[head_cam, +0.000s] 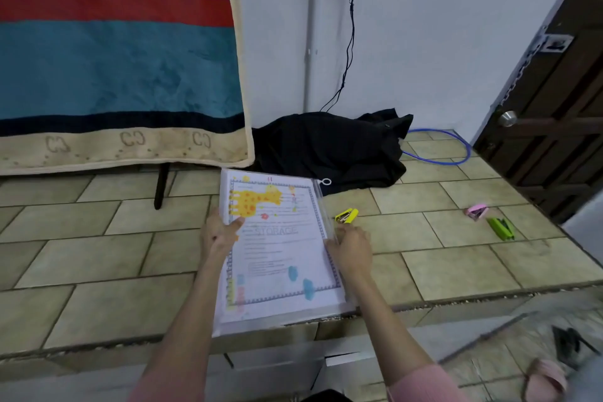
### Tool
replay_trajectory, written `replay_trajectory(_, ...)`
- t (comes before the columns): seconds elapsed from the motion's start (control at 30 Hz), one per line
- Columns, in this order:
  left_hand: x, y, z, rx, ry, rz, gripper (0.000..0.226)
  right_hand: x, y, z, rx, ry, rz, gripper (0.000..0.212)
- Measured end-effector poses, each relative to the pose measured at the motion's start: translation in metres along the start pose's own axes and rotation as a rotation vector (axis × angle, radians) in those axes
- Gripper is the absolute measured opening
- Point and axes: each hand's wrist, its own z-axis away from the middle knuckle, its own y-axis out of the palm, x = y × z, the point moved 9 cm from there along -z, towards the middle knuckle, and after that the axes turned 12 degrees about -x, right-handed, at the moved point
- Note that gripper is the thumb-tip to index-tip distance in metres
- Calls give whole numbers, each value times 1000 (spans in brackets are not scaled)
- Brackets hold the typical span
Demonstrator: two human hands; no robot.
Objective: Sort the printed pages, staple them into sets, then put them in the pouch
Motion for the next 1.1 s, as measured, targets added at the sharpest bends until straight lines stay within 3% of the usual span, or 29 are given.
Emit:
replay_trajectory(0.07,11,4,-2,-15,36,-44,74,1,0,2,-17,-93,85,38)
replay_trajectory(0.17,12,11,-1,-34,191,-180,73,14,2,7,-73,-278,135,32)
replay_trajectory(0.27,4,23,9,-44,406,-618,49,23,14,14,-16,-394,167,32)
replay_trajectory(0.37,2,33,15,-33,451,-842,47,21,19,17,-19,-402,108,42)
replay_trajectory(0.43,-5,46,22,14,496,-841,51,20,30,21,86,-383,109,71)
replay_trajectory(0.5,-8,64,33,119,536,-847,56,18,38,26,160,-365,137,85)
replay_trajectory(0.6,1,81,45,236,552,-880,62,18,42,26,189,-359,193,76)
replay_trajectory(0.93,8,79,44,203,583,-891,63,20,41,30,153,-350,173,81)
replay_trajectory(1.1,1,80,47,223,549,-829,65,22,35,25,177,-341,1,61)
